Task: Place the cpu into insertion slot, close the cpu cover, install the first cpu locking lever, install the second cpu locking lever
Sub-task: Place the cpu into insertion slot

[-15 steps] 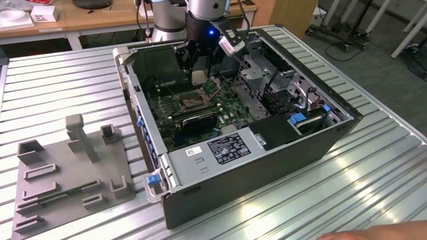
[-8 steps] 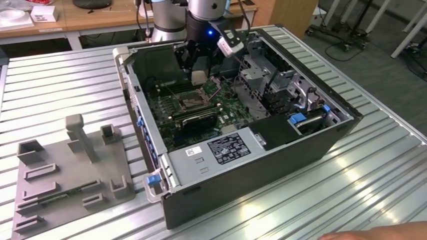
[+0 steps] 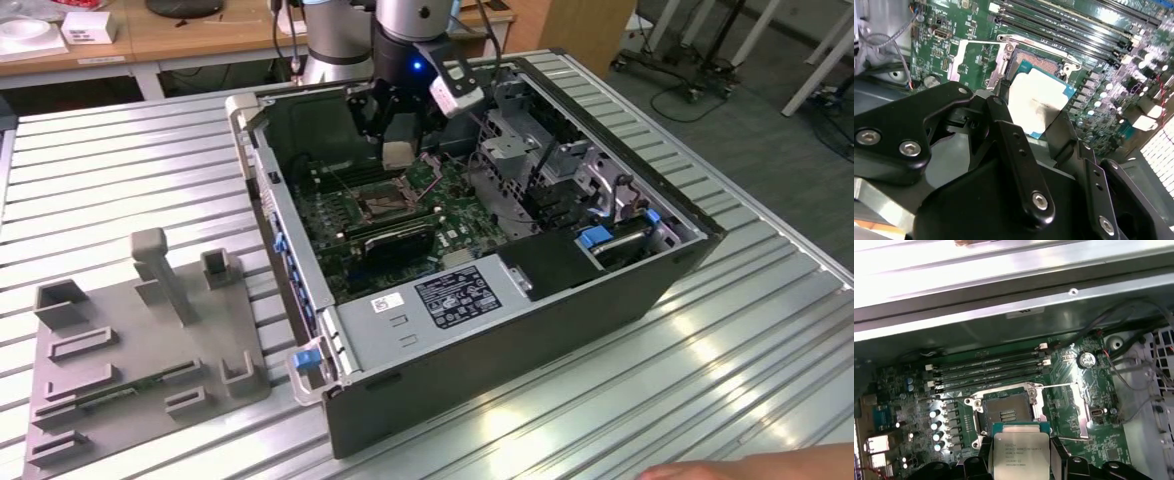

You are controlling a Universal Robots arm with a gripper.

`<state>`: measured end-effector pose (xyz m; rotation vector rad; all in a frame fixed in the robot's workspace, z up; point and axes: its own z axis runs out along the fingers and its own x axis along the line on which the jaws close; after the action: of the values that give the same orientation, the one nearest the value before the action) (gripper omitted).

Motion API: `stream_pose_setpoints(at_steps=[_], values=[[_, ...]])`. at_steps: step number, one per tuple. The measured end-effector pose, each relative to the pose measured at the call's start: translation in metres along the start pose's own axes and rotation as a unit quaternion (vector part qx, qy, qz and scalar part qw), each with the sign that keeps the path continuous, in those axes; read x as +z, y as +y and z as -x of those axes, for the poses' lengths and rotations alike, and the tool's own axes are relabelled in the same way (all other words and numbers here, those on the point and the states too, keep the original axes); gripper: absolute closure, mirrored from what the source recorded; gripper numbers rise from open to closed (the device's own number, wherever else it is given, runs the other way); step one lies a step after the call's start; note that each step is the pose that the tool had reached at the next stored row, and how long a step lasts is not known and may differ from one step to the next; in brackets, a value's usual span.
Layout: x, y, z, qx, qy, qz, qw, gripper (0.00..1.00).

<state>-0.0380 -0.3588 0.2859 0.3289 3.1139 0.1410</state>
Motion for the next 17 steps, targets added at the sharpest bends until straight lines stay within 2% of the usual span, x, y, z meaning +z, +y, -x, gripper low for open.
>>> stream_pose_setpoints(at_steps=[4, 9, 13, 17], values=[[0.0001, 0.0000, 0.0000, 0.027, -0.0024, 0.0001, 0.99963, 0.46], [0.0002, 0.0000, 0.0000, 0.063, -0.0057, 0.0002, 0.99798, 0.46], [0.0003, 0.0000, 0.0000, 0.093, -0.0084, 0.0002, 0.99564, 0.46], [0.0004, 0.0000, 0.0000, 0.122, -0.0110, 0.0003, 0.99251, 0.46]])
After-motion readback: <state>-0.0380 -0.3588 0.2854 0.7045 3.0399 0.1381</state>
